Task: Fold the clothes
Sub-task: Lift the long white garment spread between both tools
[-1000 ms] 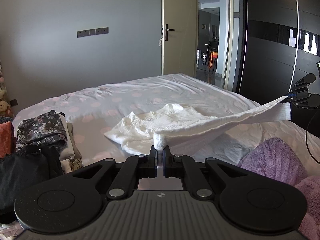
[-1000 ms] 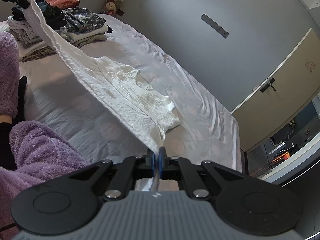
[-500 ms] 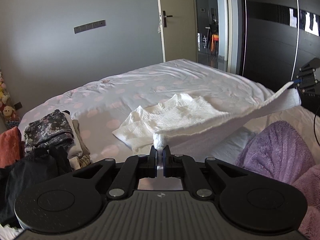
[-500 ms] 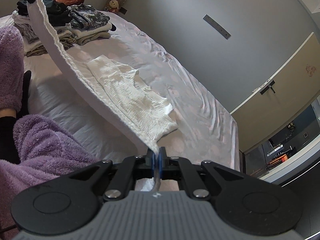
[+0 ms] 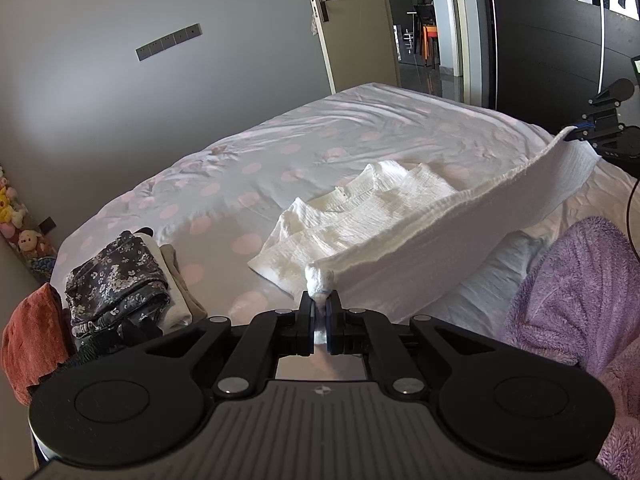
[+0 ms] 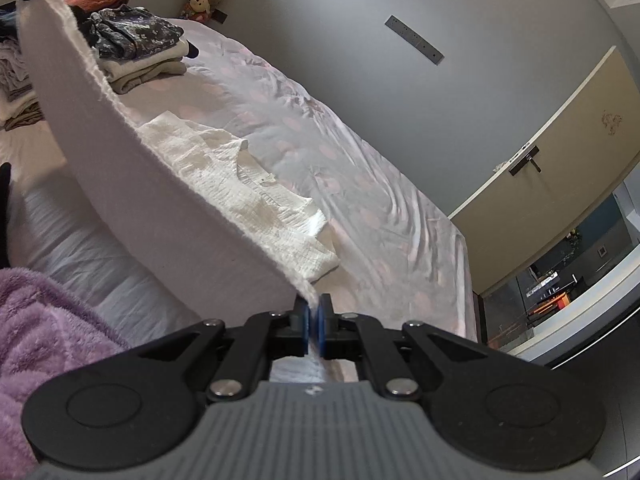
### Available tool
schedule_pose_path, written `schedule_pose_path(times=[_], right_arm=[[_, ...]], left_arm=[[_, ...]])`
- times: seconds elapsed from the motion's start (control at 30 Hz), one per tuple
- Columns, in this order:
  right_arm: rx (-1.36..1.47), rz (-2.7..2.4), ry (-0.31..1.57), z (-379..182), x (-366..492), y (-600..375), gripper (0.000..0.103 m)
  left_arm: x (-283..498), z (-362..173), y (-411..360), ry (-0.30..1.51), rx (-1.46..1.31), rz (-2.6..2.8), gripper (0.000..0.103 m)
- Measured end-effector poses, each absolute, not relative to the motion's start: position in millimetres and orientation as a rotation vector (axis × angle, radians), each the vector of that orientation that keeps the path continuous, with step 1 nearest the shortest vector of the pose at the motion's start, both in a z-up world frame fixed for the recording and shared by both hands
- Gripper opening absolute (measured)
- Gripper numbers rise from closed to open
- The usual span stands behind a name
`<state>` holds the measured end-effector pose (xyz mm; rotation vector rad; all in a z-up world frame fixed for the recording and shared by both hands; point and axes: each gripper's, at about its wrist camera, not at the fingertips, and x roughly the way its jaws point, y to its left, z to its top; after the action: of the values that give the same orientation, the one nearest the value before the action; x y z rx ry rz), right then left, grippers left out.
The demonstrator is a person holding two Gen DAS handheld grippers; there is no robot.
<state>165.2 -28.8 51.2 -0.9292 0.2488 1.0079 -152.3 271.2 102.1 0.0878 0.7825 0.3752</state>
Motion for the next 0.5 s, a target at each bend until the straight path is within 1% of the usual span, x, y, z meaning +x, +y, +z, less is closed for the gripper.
schedule_pose_path(times=[0.2,0.5], right_arm=[[-0.928,1.002,0.274,40,193,16,0.005],[-0.934,1.005,0.289,17,244,94,0.005]], left_arm=[[-136,96,301,0.783,0.083,0.394,0.003],[-84,66,383,0.782,0.019,0.431,0.003]])
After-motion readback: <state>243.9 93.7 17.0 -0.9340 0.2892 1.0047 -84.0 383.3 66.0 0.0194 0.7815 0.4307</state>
